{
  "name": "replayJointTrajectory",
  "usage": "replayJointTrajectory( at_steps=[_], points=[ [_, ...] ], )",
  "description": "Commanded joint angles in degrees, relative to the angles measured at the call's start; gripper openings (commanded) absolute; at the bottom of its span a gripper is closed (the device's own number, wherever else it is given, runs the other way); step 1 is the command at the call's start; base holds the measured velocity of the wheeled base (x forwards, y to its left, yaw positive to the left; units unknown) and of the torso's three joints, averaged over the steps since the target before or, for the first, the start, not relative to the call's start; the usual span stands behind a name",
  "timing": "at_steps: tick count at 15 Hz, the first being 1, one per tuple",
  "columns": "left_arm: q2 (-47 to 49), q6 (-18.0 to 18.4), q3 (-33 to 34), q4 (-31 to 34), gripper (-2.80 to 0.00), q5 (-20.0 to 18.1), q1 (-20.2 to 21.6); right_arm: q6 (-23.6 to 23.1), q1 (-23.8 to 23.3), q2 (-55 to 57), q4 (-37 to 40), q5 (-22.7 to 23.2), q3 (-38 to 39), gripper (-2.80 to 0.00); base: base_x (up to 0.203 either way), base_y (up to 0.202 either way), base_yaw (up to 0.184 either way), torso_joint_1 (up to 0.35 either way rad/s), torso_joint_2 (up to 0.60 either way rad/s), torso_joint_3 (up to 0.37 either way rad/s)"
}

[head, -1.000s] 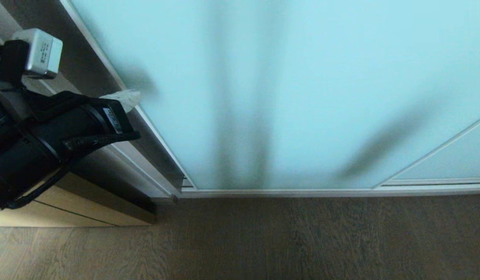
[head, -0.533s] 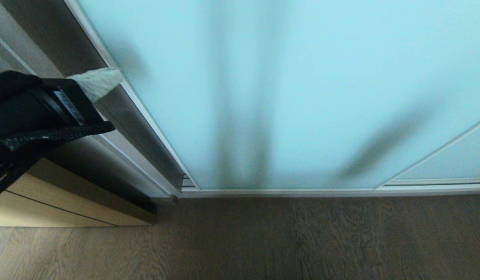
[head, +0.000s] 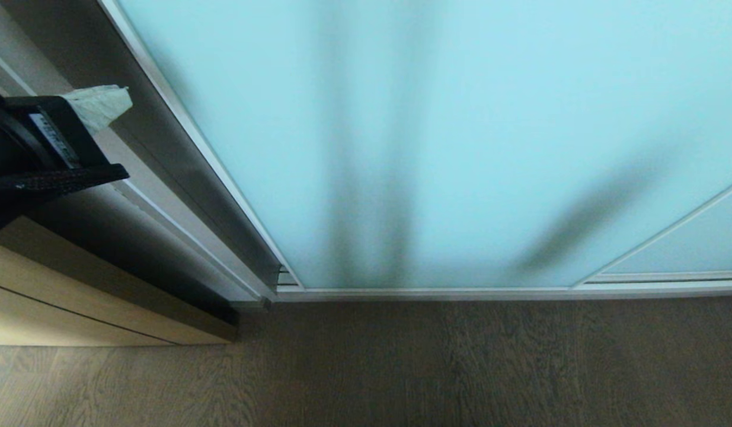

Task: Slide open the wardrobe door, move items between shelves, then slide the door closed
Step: Open the door

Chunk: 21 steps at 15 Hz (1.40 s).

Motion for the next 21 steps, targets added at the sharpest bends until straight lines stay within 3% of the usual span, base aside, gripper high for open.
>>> replayJointTrajectory(
  at_steps=[1, 4, 8, 15, 21],
  points=[
    [4.29, -0.14, 0.25, -2.63, -2.80, 0.13, 1.43, -0.02, 0.02, -0.04, -0.04, -0.01, 0.07, -2.80, 0.000, 0.000, 0.000, 0.000, 0.00, 0.000],
    [9.05, 0.09, 0.55, -5.96, -2.80, 1.88, 2.96, 0.07, 0.02, -0.04, -0.04, -0.01, 0.09, -2.80, 0.000, 0.000, 0.000, 0.000, 0.00, 0.000],
    [15.71, 0.32, 1.52, -16.17, -2.80, 2.51, 3.44, 0.05, 0.02, -0.04, -0.04, -0.01, 0.01, -2.80, 0.000, 0.000, 0.000, 0.000, 0.00, 0.000],
    [22.08, -0.14, 1.47, -24.22, -2.80, 2.07, 3.37, 0.03, 0.02, -0.04, -0.04, -0.01, 0.00, -2.80, 0.000, 0.000, 0.000, 0.000, 0.00, 0.000],
    [22.47, 0.26, 2.41, -24.84, -2.80, 1.74, -0.55, -0.02, 0.02, -0.04, -0.04, -0.01, 0.03, -2.80, 0.000, 0.000, 0.000, 0.000, 0.00, 0.000]
  ],
)
